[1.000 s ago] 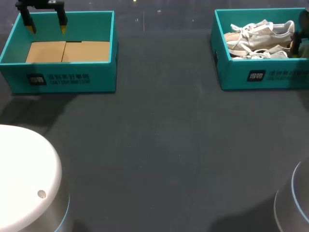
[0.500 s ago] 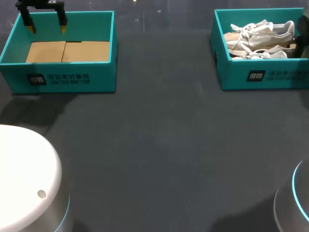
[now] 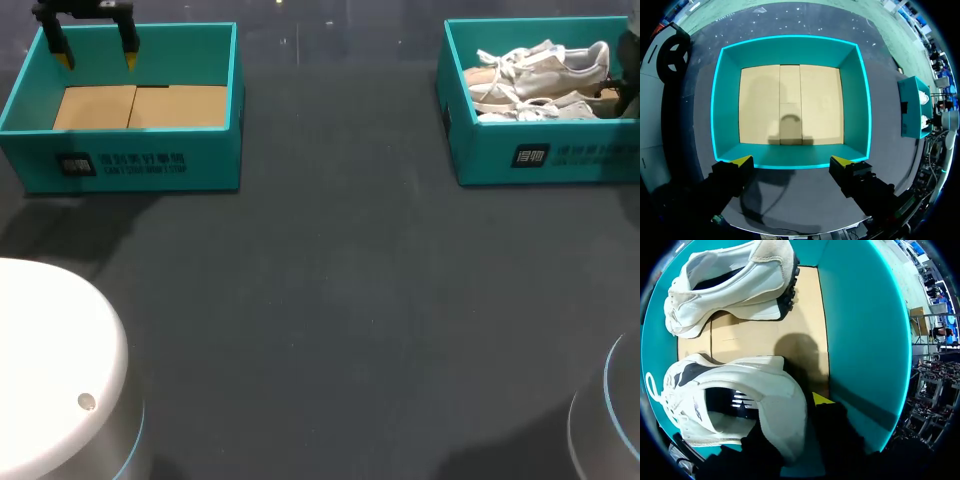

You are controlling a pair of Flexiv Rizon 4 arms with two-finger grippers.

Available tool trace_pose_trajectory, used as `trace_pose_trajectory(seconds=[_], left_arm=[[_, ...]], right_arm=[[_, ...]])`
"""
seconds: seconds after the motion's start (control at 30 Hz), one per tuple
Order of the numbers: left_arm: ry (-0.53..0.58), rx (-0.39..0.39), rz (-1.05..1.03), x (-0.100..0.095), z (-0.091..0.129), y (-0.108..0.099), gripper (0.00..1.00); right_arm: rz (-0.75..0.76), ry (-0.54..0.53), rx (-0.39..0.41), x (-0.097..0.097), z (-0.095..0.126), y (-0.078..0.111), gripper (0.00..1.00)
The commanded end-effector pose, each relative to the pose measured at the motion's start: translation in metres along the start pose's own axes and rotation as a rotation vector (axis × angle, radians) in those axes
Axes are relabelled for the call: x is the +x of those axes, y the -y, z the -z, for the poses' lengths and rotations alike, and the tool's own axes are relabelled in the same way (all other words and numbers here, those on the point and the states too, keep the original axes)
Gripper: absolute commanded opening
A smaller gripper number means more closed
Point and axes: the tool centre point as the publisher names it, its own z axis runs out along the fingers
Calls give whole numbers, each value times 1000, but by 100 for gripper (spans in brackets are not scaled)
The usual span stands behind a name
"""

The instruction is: Take the shoe out of the shoebox, open the shoe tongue, remove and reinsert the insole, then place the shoe into the shoebox

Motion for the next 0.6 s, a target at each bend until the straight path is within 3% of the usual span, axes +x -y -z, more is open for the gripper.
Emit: trace_pose_trajectory(seconds=[0.03, 0.6], left_arm=[[0, 0, 0, 0, 0, 0, 100], [0, 0, 0, 0, 0, 0, 100]], right_arm=[[-18, 12, -10, -2, 13, 3, 0], [-104, 56, 1, -18, 45, -11, 0]])
